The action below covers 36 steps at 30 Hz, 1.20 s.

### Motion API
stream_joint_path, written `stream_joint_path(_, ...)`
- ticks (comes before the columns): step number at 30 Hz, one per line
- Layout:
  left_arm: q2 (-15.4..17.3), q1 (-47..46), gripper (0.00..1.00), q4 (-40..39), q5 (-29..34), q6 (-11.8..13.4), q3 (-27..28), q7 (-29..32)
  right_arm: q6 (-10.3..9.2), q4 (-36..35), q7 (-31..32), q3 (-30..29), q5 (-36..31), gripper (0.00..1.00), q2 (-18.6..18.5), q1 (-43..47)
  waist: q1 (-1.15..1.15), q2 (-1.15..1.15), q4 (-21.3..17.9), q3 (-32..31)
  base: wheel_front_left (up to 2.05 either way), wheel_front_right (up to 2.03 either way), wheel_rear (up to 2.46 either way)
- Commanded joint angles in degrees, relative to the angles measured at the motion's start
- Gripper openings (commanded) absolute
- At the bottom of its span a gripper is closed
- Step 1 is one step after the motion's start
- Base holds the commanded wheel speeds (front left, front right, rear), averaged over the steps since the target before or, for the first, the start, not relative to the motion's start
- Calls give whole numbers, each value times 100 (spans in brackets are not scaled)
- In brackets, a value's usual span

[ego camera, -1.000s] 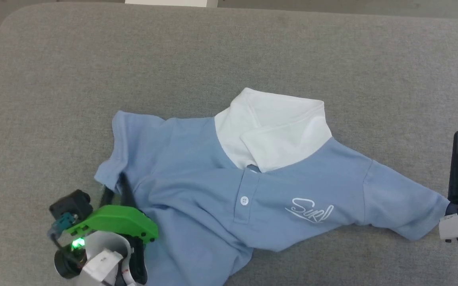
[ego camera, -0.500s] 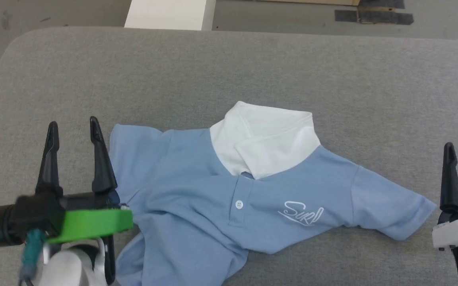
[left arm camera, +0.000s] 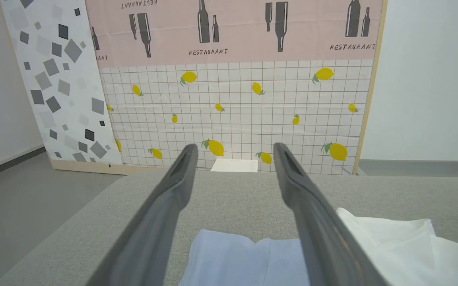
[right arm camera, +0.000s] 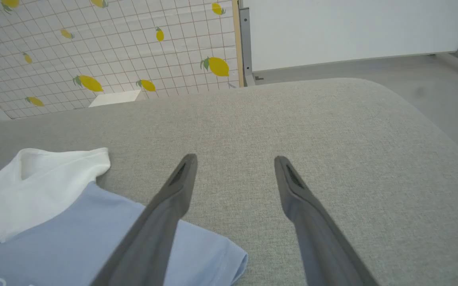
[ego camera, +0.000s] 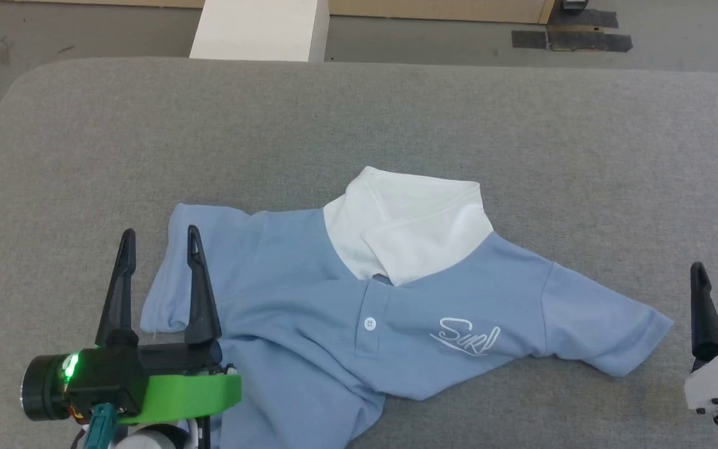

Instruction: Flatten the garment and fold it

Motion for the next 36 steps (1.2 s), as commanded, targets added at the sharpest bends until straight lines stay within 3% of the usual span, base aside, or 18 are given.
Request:
stream_joint_path(1,-57,12,100,19,54,-79,26,-22,-9,37,299,-35,-98,100,1,-63,0,0,18,74,0,0,0)
stream_joint_path(6,-163,-104,100,78,104,-238,48,-22,-9,186,1291,69,-381,100,1,-84,0,0,60,264,0,0,0)
stream_joint_path(14,-313,-305,100,177,177,-417,101,-22,-9,885,1860,144,-432,100,1,-341,0,0,204,490,0,0,0)
stream_joint_path(15,-328,-321,100,188,186,-432,104,-22,-9,973,1893,163,-399,93,1,-382,0,0,219,502,0,0,0)
stream_joint_path(16,-348,-337,100,202,194,-445,107,-22,-9,1046,1904,172,-380,36,1,-442,0,0,246,518,0,0,0)
stream_joint_path(17,-364,-346,100,213,201,-455,111,-22,-9,1082,1897,173,-376,0,1,-501,0,0,262,524,0,0,0)
stream_joint_path(20,-411,-357,100,219,227,-461,134,-22,-9,1055,1881,191,-444,0,-29,-714,0,0,306,543,0,0,0)
stream_joint_path(23,-463,-359,100,193,234,-474,149,-22,-9,940,1972,224,-516,0,-345,-999,0,0,353,589,0,0,0)
stream_joint_path(30,-580,-534,100,130,247,-561,102,-23,-9,715,2199,-129,-706,0,-2138,-2221,0,0,551,986,0,0,0)
stream_joint_path(33,-610,-613,100,162,230,-594,57,-23,-9,893,2085,-162,-728,0,-2515,-2484,0,0,594,1124,0,0,0)
stream_joint_path(36,-635,-711,100,228,216,-623,11,-23,-9,1247,1998,-204,-764,0,-2631,-2646,0,0,617,1242,0,0,0)
